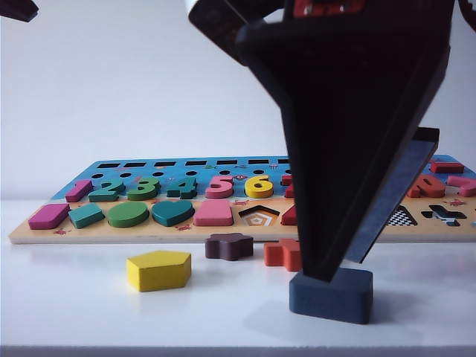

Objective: Insert the cube into the slot.

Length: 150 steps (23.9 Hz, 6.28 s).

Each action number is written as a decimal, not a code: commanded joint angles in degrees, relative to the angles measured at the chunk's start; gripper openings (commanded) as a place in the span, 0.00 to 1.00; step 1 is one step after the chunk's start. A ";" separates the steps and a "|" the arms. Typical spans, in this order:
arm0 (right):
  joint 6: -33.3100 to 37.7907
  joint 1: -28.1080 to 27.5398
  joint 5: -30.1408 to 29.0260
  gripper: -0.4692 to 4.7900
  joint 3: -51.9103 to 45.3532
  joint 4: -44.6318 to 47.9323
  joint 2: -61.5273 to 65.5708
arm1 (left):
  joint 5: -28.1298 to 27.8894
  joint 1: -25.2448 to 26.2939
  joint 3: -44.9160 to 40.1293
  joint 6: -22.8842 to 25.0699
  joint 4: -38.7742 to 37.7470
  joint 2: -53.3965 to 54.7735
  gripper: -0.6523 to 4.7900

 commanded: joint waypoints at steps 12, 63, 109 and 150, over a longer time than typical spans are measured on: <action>-0.02 0.11 1.60 0.83 0.17 2.91 1.22 | 0.35 0.02 0.26 0.04 1.03 -0.11 0.14; -0.07 0.11 3.67 0.53 0.20 0.52 3.02 | 0.35 0.02 0.26 0.07 1.27 -0.11 0.14; 31.93 -18.23 18.12 0.18 6.88 -2.32 -11.74 | 0.35 0.02 0.26 0.07 1.27 -0.11 0.14; 39.39 -18.58 19.54 0.14 -5.57 14.05 -9.64 | 0.35 0.02 0.26 0.07 1.27 -0.11 0.14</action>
